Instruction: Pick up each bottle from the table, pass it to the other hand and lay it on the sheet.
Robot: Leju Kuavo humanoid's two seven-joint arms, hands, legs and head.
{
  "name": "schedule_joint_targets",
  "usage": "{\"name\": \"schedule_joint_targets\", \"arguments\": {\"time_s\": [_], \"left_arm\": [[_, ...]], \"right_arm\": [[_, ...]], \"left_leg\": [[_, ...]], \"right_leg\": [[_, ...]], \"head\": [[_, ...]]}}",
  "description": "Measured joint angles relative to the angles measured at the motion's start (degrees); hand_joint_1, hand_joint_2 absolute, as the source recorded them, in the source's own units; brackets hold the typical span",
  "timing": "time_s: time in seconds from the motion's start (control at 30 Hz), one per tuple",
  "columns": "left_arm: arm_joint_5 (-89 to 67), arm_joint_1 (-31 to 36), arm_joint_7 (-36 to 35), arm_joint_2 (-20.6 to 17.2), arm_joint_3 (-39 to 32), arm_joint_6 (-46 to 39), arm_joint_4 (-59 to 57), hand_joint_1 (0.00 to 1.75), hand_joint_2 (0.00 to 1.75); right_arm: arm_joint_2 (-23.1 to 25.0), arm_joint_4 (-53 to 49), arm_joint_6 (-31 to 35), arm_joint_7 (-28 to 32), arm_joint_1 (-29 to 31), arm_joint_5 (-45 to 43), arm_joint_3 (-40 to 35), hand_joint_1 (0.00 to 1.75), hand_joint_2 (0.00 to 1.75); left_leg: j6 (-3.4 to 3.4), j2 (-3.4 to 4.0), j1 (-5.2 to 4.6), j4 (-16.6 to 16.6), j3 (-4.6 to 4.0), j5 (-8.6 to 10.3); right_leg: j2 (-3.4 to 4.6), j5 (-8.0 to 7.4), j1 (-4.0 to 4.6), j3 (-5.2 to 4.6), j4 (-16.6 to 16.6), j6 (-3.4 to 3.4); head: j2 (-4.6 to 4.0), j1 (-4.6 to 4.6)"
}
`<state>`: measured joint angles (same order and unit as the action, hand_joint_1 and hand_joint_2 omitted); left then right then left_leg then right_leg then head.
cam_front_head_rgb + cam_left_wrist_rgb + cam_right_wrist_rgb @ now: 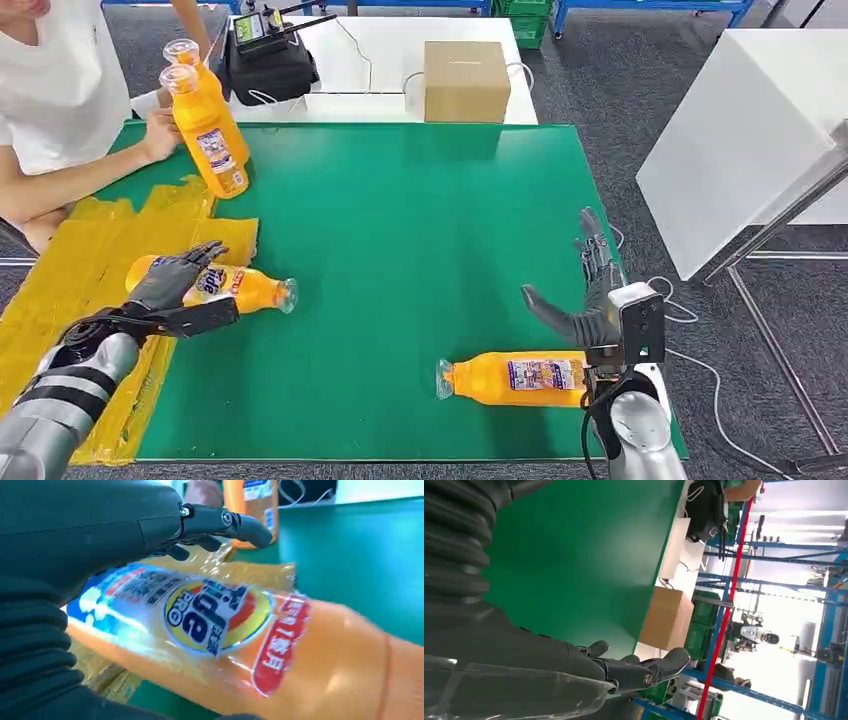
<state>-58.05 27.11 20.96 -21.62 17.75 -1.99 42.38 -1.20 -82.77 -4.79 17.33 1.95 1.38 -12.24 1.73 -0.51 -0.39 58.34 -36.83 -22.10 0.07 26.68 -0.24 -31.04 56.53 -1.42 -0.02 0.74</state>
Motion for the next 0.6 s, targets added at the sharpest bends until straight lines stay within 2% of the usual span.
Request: {"name": "schedule_joint_targets", "arguments": {"time_s": [0.1, 0.2, 0.23, 0.4, 0.5, 0.6], "left_arm": [[5.67, -2.18, 3.7, -1.05, 0.24, 2.08, 3.59, 0.0, 0.0], [20.56, -7.88, 14.09, -2.6, -0.24, 8.12, 12.18, 0.0, 0.0], [25.17, -10.24, 16.9, -2.84, -0.7, 9.73, 15.49, 0.0, 1.75], [42.32, -17.6, 19.47, -2.99, -0.55, 10.23, 28.95, 0.0, 1.75], [47.63, -19.82, 19.47, -0.8, -0.26, 11.89, 33.86, 0.0, 1.75], [48.0, -20.79, 19.47, 2.33, -0.24, 12.94, 36.49, 0.0, 1.75]], "right_arm": [[-0.11, -0.2, 0.57, 0.11, -0.08, 1.38, 0.02, 0.0, 1.75], [-1.05, -0.22, 0.98, 0.96, 0.19, 5.53, -0.26, 0.0, 1.75], [-1.64, -0.22, 0.65, 1.44, 0.47, 6.78, -0.77, 0.0, 1.75], [-5.12, -1.01, -1.64, 3.26, 1.38, 11.96, -3.59, 0.0, 1.75], [-8.6, -2.78, -1.95, 2.75, 1.34, 18.72, -6.15, 0.0, 1.75], [-14.21, -4.51, -3.87, 2.58, 1.0, 24.97, -9.12, 0.0, 1.75]], "left_leg": [[0.0, 0.02, 0.0, 0.0, -0.06, 0.0], [-0.04, 0.1, -0.02, 0.0, -0.09, -0.03], [-0.04, 0.12, -0.03, 0.0, -0.11, -0.05], [-0.08, -0.09, -0.04, 0.0, -0.18, -0.14], [-0.07, -0.11, -0.06, 0.01, -0.19, -0.13], [-0.06, -0.11, -0.12, 0.03, -0.2, -0.12]], "right_leg": [[0.02, 0.0, 0.01, 0.01, 0.02, 0.0], [0.15, 0.0, -0.01, -0.06, 0.02, 0.0], [0.16, 0.01, -0.01, -0.1, 0.02, 0.0], [0.06, 0.09, -0.05, -0.74, -0.05, 0.03], [0.04, 0.07, -0.07, -0.73, -0.06, 0.01], [0.04, 0.04, -0.15, -0.71, -0.06, -0.02]], "head": [[0.0, -0.02], [0.0, 0.02], [0.0, -0.07], [0.0, 0.0], [0.0, -0.04], [0.0, -0.02]]}}
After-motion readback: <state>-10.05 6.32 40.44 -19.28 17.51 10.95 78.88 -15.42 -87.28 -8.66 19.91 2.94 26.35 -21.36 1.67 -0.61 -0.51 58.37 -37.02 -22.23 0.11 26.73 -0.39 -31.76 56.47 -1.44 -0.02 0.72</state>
